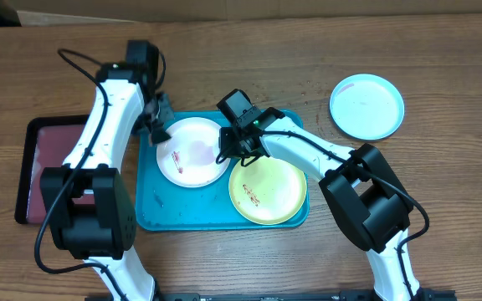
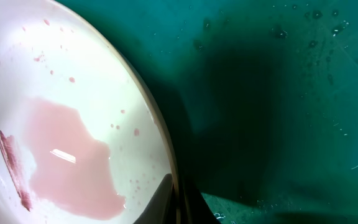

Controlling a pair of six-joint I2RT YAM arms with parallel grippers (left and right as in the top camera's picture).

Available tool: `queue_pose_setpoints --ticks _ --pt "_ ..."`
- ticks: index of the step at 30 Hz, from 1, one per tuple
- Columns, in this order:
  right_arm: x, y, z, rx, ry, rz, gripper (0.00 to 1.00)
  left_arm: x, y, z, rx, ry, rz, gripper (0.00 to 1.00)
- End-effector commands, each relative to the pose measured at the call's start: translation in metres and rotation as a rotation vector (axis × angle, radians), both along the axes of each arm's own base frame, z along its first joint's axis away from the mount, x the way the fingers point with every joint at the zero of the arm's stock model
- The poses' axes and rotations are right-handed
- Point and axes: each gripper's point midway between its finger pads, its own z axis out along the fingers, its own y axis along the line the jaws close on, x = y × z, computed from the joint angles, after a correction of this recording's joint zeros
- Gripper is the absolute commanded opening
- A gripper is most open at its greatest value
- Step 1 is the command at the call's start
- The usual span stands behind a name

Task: Clean dirty plates on tray and stack at the side
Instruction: 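Hold the white plate rim with right gripper, scrub it with left sponge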

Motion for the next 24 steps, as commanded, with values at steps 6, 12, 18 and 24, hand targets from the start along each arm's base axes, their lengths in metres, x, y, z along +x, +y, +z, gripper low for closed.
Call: queue_pose_setpoints --ticks 6,12,18,24 --pt "0.008 -0.003 0.003 0.000 -0.022 -0.019 0.04 -0.007 -0.090 -0.001 -0.448 0.021 -0.225 0.04" --pt "0.008 -0.002 0.003 0.002 -0.025 -0.019 0.04 -0.042 -0.102 -0.046 -0.468 0.119 -0.236 0.04" --pt "0.008 -0.003 0.003 0.001 -0.025 -0.019 0.04 -0.070 -0.065 -0.102 -0.270 0.172 -0.194 0.04" --pt "0.008 -0.003 0.003 0.001 -0.025 -0.019 0.04 -0.080 0.002 -0.114 0.108 0.193 -0.084 0.04"
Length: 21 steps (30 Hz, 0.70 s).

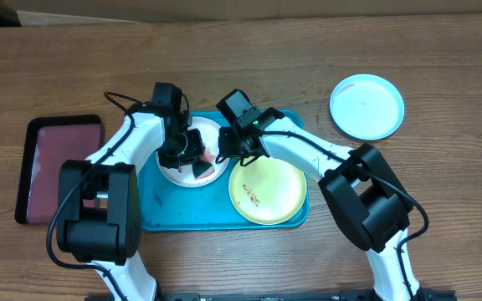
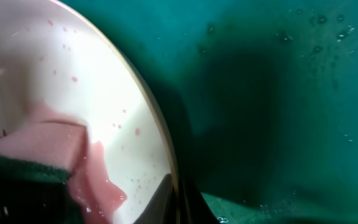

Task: Clean dirty plates on tray and stack at the side
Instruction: 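Hold the white plate rim with right gripper, scrub it with left sponge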

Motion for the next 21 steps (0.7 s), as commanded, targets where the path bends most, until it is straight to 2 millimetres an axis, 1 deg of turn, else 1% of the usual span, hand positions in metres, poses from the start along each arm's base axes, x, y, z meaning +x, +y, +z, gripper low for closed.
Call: queue_pose_setpoints --ticks 1,4,7,10,13,15,18,20,21 --pt "0.006 -0.004 0.003 -0.006 -0.016 -0.018 0.04 -0.019 0.089 -0.021 0.480 0.050 0.089 0.04" --pt "0.006 -0.005 0.002 -0.011 -0.014 -0.019 0.04 -0.014 0.117 -0.009 0.653 0.021 0.122 0.04" --pt "0.005 -0.006 0.002 -0.014 -0.009 -0.019 0.04 -0.006 0.131 0.005 0.748 -0.009 0.129 0.04" --pt "0.005 -0.006 0.002 -0.014 -0.010 -0.019 0.04 0.007 0.135 0.021 0.779 -0.040 0.141 0.04" --pt "0.005 -0.006 0.002 -0.014 -0.010 -0.020 0.04 0.026 0.131 0.039 0.756 -0.090 0.163 0.04" --pt "0.005 -0.006 0.002 -0.014 -0.010 -0.019 0.04 0.044 0.123 0.055 0.705 -0.146 0.182 0.04" --pt "0.005 -0.006 0.001 -0.015 -0.009 -0.020 0.04 0.072 0.098 0.079 0.536 -0.236 0.192 0.04" --pt "0.005 -0.006 0.002 -0.014 -0.010 -0.019 0.04 0.086 0.066 0.094 0.349 -0.282 0.116 0.04" --pt "0.005 -0.006 0.002 -0.014 -0.010 -0.019 0.04 0.091 0.043 0.101 0.227 -0.302 0.041 0.04"
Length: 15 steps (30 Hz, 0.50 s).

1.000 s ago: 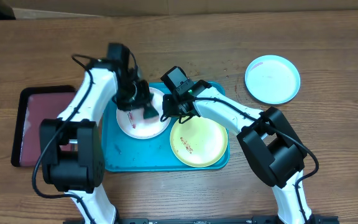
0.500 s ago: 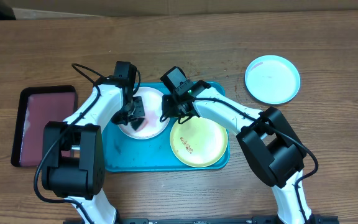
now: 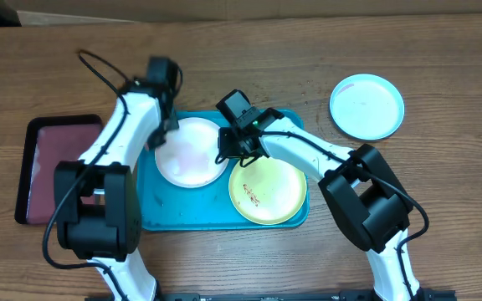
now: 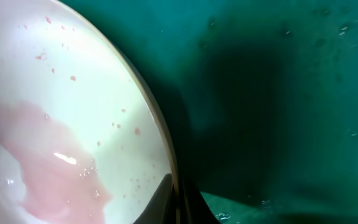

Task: Clean dirty plates on tray and stack at the side
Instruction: 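Hold the white plate rim with right gripper, scrub it with left sponge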

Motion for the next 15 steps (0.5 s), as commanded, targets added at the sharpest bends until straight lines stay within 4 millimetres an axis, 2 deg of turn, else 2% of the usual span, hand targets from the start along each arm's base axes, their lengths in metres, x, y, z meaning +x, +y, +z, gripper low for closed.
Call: queue_pose_setpoints --ticks 1,3,4,6,12,15 --pt "0.007 -0.006 0.002 -0.018 -0.026 -0.017 0.04 0.022 -0.065 0.038 -0.345 -0.079 -0.239 0.04" --pt "0.008 -0.005 0.003 -0.014 -0.029 -0.018 0.04 0.014 -0.105 0.048 -0.549 -0.064 -0.388 0.04" --pt "0.009 -0.005 0.003 -0.012 -0.032 -0.017 0.04 0.005 -0.118 0.049 -0.625 -0.041 -0.416 0.04" --pt "0.009 -0.004 0.003 -0.010 -0.034 -0.017 0.04 -0.011 -0.129 0.044 -0.689 0.021 -0.419 0.04" --pt "0.011 -0.003 0.004 -0.004 -0.041 -0.017 0.04 -0.053 -0.128 -0.004 -0.639 0.178 -0.388 0.04" --pt "0.011 -0.003 0.004 -0.005 -0.040 -0.017 0.04 -0.069 -0.113 -0.034 -0.554 0.225 -0.358 0.04"
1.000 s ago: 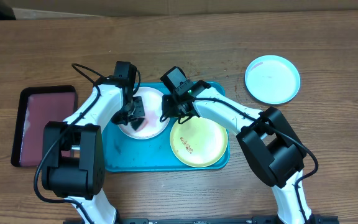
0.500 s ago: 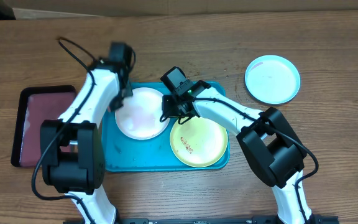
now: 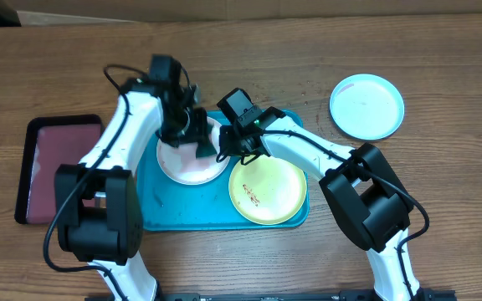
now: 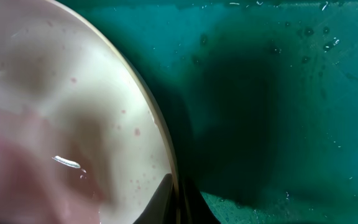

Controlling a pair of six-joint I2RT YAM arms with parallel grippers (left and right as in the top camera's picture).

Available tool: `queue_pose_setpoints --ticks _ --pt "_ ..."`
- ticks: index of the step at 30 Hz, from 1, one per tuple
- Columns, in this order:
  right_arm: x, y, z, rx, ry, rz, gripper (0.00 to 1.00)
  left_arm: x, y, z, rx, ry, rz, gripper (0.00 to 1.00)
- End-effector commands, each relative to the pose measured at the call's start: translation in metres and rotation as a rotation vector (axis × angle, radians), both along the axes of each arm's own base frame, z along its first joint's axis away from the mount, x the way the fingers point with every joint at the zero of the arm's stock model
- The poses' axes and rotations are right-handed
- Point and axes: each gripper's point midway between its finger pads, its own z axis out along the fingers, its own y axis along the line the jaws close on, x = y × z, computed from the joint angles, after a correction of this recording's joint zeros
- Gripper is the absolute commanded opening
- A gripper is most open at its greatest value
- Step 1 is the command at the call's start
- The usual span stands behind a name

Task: Clean dirty plates on tray and stack at the side
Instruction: 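Hold the white plate rim with right gripper, scrub it with left sponge, then lift the white plate with the right gripper and stack it on the light-blue plate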

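A white plate point(image 3: 182, 160) lies at the back left of the teal tray point(image 3: 191, 213). My right gripper point(image 3: 223, 154) is shut on the plate's right rim; in the right wrist view the rim runs between its fingers point(image 4: 178, 202). My left gripper point(image 3: 197, 134) hangs over the plate's right half, shut on a pink sponge point(image 3: 205, 147). That sponge shows as a pink blur point(image 4: 17, 186) on the wet plate point(image 4: 86, 74). Beside it on the tray lies a yellow plate point(image 3: 270, 188) with a brown smear.
A pale blue plate point(image 3: 366, 106) lies on the wooden table to the right of the tray. A dark tray of pink liquid point(image 3: 57, 163) stands at the left. The right arm reaches across the teal tray's back right corner.
My left gripper was at the white plate's far left rim and is now over its right half, with the sponge on the plate. The right gripper still clamps the rim.
At first the plate had a red streak and a pink puddle, with the left gripper beside its left rim. Then the sponge lay on the plate. Later the gripper was off it, the streak gone and the puddle smeared. Now the sponge is on the plate again.
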Motion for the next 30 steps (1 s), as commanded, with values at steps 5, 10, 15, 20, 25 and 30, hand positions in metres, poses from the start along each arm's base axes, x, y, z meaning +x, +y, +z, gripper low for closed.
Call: queue_pose_setpoints --ticks 5,10,15,20,25,30 --pt "0.005 -0.002 0.003 -0.005 -0.021 -0.007 0.04 -0.042 0.057 -0.046 0.312 0.094 0.071 0.04" --pt "0.004 -0.003 0.003 -0.007 -0.018 -0.007 0.04 -0.050 0.121 -0.039 0.677 0.092 0.234 0.04" --pt "0.003 -0.003 0.002 -0.017 -0.022 0.018 0.04 -0.039 0.149 -0.022 0.844 0.014 0.373 0.04" --pt "0.000 0.002 0.007 -0.001 -0.032 0.093 0.04 -0.014 0.168 0.018 0.957 -0.101 0.499 0.04" --pt "0.006 0.015 0.035 0.039 -0.102 0.198 0.04 0.017 0.180 0.071 0.866 -0.194 0.697 0.04" --pt "0.019 0.023 0.090 0.065 -0.258 0.293 0.04 0.037 0.197 0.119 0.551 -0.247 0.827 0.04"
